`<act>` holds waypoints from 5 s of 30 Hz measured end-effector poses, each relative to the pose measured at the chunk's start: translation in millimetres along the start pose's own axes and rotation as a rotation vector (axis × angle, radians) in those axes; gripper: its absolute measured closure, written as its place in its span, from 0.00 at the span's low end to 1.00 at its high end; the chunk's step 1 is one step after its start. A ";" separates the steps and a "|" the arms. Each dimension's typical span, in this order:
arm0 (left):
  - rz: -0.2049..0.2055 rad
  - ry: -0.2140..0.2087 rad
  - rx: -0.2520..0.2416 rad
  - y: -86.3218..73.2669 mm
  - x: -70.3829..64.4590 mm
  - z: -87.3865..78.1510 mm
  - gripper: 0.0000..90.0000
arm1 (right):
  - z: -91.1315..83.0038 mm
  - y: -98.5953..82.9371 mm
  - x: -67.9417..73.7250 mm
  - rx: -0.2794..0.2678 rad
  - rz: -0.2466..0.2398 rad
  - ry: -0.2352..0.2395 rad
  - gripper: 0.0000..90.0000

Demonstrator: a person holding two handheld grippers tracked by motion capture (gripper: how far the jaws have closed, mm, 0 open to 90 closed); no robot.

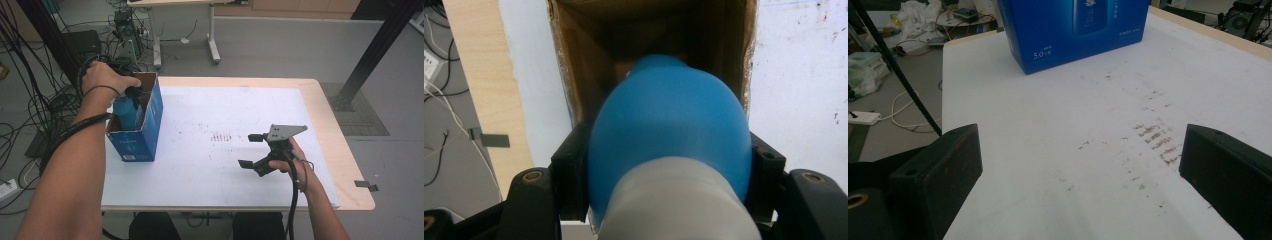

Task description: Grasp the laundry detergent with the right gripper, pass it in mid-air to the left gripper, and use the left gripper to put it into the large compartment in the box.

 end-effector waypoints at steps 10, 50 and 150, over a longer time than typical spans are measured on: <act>0.003 -0.006 0.025 1.5 0.1 16.7 0.42 | -0.6 -2.0 0.0 0.005 0.006 -0.004 0.04; 0.016 -0.007 0.053 2.4 -4.2 50.4 0.42 | -0.4 -2.2 0.0 0.006 0.013 0.002 0.04; 0.006 -0.031 0.050 1.1 -0.6 51.0 0.41 | 2.0 0.7 -1.5 0.009 0.011 0.000 0.04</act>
Point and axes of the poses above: each handheld gripper's, and its own axes: z roughly forward along the jaws, y roughly out of its top, x roughly to its left, the point moved 10 cm from there along z, roughly forward along the jaws, and after that the axes turned 10 degrees about z, right-handed, at the moved point
